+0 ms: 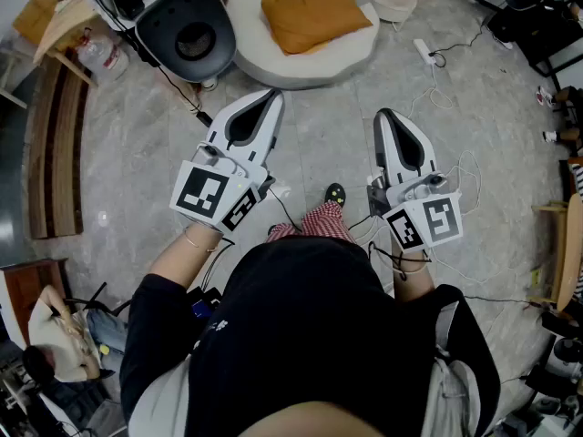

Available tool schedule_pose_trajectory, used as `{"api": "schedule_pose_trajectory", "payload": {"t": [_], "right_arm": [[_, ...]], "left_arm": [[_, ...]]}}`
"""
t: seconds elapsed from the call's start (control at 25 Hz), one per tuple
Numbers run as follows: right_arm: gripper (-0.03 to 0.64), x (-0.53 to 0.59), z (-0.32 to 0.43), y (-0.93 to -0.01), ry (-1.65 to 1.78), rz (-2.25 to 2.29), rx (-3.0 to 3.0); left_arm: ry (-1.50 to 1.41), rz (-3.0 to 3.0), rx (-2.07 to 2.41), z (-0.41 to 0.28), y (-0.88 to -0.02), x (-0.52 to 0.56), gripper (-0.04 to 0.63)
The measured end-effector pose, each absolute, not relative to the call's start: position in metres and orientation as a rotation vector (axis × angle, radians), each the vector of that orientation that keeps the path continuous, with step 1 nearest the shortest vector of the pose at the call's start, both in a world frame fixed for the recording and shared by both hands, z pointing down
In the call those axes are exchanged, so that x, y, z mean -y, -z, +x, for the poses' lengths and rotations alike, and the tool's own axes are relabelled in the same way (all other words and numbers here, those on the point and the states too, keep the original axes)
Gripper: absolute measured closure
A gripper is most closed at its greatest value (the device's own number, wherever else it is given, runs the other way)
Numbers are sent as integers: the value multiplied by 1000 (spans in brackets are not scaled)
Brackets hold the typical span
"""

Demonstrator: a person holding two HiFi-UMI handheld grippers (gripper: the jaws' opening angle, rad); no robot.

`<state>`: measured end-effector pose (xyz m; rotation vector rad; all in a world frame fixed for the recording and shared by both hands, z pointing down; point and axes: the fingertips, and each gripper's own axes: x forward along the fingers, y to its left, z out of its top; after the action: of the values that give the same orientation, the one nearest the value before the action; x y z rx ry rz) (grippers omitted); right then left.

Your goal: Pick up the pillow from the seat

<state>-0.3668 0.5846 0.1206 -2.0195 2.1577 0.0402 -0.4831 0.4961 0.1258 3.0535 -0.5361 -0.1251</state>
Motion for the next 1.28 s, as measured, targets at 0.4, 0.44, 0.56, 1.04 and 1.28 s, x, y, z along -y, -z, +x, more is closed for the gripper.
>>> {"api": "schedule_pose_trajectory", "payload": {"t": [0.4,0.44,0.56,1.04,1.28], "right_arm": [[595,-578,-326,-117,-11,-1994,-2140],[595,-575,-321,-116,-19,-1997,-2141],[595,-564,-307,-112,-31,-1971,-2151],[594,-524,-228,-97,-35,-1842,-2128],[594,-503,-172,-104,-8,-1832,-2145]], "left_arm": [[112,3033,551,-455,-126,-489,586],[112,3033,556,-452,-126,-487,586],[111,3030,570,-439,-126,-478,586],[84,3047,625,-366,-127,-437,586],[48,3046,643,-315,-132,-418,586]]}}
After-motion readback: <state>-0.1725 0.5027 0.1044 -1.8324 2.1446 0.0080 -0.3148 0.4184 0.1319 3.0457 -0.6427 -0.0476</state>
